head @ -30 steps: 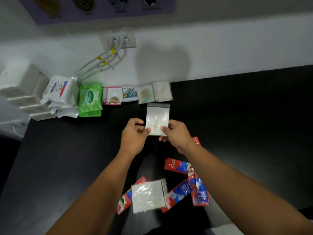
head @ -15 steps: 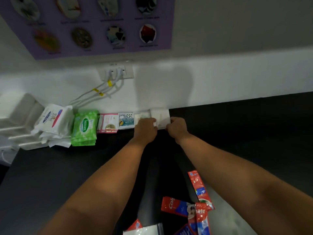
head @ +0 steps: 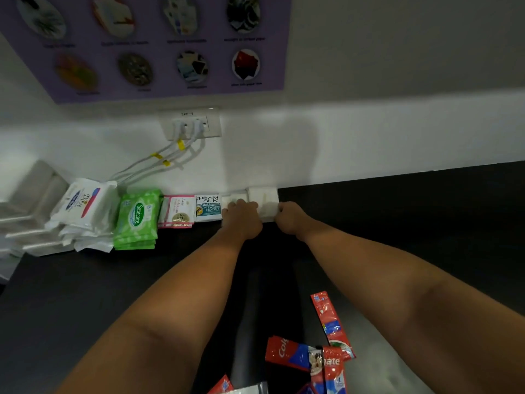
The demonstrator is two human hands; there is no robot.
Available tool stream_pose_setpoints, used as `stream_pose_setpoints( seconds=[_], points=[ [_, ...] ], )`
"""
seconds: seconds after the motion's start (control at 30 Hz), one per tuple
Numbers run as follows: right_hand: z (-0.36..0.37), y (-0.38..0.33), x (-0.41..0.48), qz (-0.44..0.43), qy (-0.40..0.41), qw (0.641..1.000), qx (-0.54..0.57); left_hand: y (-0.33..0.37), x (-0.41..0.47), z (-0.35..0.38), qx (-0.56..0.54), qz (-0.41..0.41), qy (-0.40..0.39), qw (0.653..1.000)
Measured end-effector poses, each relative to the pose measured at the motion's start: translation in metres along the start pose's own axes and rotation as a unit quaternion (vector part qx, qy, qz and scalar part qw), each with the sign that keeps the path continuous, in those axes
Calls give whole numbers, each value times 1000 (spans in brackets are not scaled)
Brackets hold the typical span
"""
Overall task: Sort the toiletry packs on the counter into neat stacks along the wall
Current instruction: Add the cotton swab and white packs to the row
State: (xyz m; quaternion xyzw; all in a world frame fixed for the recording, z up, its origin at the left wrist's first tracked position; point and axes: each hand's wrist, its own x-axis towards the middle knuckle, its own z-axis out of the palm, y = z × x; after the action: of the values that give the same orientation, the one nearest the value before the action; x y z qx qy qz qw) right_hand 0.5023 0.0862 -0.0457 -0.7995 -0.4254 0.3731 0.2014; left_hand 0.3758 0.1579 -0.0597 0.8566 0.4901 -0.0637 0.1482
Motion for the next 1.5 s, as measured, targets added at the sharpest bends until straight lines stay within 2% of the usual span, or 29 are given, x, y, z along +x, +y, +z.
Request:
stream_pose_setpoints(
  seconds=[0.13, 0.3, 0.47, 0.67, 0.8, 0.9, 1.07, 1.33, 1.5],
  points=[
    [-4, -6, -13, -3, 34, 999, 10, -8, -10, -8, -52, -6, 47, 998],
    [16, -14, -53, -33, 119, 990, 71, -15, -52, -18, -202, 17, 129, 971],
    [46, -11, -110, -114, 90, 989, 28, -24, -121, -10, -237, 38, 141, 960],
    [86, 15, -179, -123, 14, 992, -23, -54, -211, 28, -238, 67, 116, 962],
    [115, 28, -219, -140, -54, 984, -99, -72, -261, 56, -224, 71, 65, 970],
    [131, 32, -240, -159, -102, 955, -227, -80, -290, 74, -209, 83, 16, 974],
    [150, 43, -257, -164, -90, 912, -366, -82, -317, 87, -67, 123, -53, 989],
    [155, 41, -260, -151, -89, 905, -389, -78, -322, 87, 18, 172, -50, 984],
    [156, 39, -259, -143, -84, 916, -365, -76, -318, 86, 33, 179, -54, 982]
  ],
)
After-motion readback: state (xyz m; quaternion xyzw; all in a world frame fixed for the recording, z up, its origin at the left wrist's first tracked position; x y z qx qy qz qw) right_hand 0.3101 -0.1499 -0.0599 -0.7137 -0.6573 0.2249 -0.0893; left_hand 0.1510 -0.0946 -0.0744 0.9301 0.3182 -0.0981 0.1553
